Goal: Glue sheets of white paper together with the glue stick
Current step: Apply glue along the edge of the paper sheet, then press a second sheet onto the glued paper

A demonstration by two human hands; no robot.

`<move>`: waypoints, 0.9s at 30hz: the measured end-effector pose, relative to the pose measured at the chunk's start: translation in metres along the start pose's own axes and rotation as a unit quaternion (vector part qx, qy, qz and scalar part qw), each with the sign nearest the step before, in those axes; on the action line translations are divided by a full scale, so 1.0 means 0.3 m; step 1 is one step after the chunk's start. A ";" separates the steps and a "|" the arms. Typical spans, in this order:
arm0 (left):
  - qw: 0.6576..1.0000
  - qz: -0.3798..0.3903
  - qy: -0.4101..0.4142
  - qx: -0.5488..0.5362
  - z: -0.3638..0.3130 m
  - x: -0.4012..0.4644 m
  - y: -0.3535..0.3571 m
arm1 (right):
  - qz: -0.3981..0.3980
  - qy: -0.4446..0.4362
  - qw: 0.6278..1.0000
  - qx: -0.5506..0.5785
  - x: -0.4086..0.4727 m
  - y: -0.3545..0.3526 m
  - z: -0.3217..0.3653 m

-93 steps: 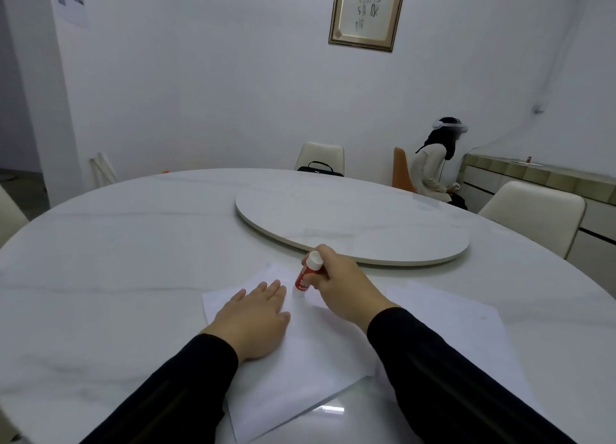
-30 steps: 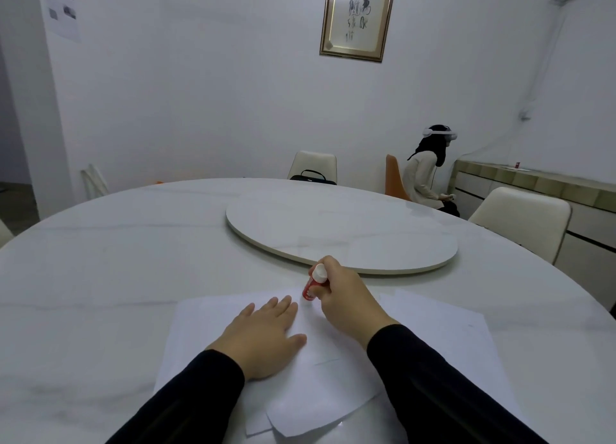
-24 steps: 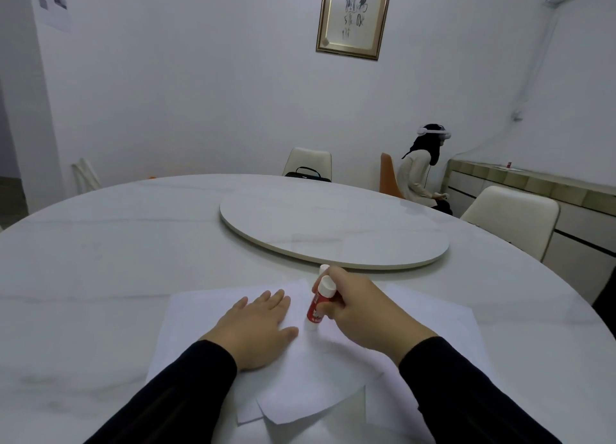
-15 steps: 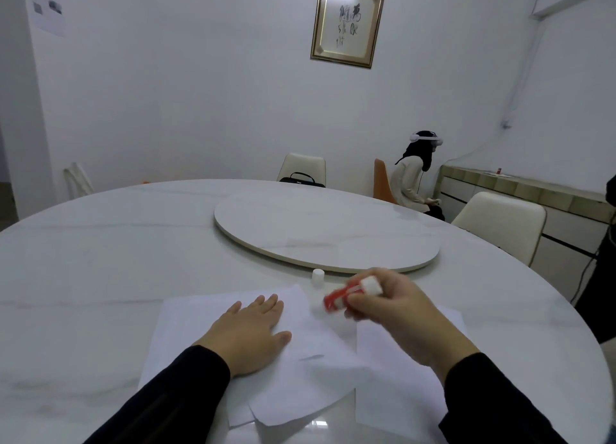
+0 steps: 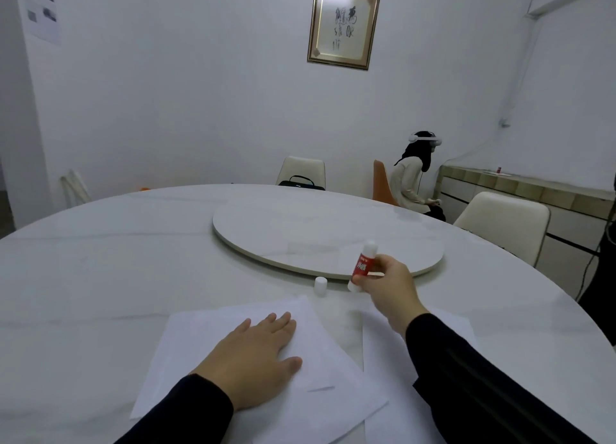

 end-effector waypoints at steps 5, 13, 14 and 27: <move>1.000 -0.002 0.007 -0.007 -0.002 0.003 -0.001 | 0.001 -0.025 0.990 -0.137 0.063 0.064 -0.058; 1.000 0.005 0.016 -0.010 0.002 0.008 0.000 | 0.061 0.029 0.976 -0.207 0.099 -0.046 -0.025; 1.000 0.006 0.016 -0.010 0.003 0.012 0.003 | 0.104 0.032 0.955 -0.275 0.080 -0.083 0.003; 1.000 -0.002 0.018 -0.019 0.002 0.007 0.004 | 0.233 0.014 0.805 -0.545 -0.149 -0.185 -0.094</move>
Point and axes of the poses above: each hand's wrist, its own x-axis towards the middle knuckle, its own y-axis out of the palm, z = x × y, the point moved 9 cm from there along x, towards the middle knuckle
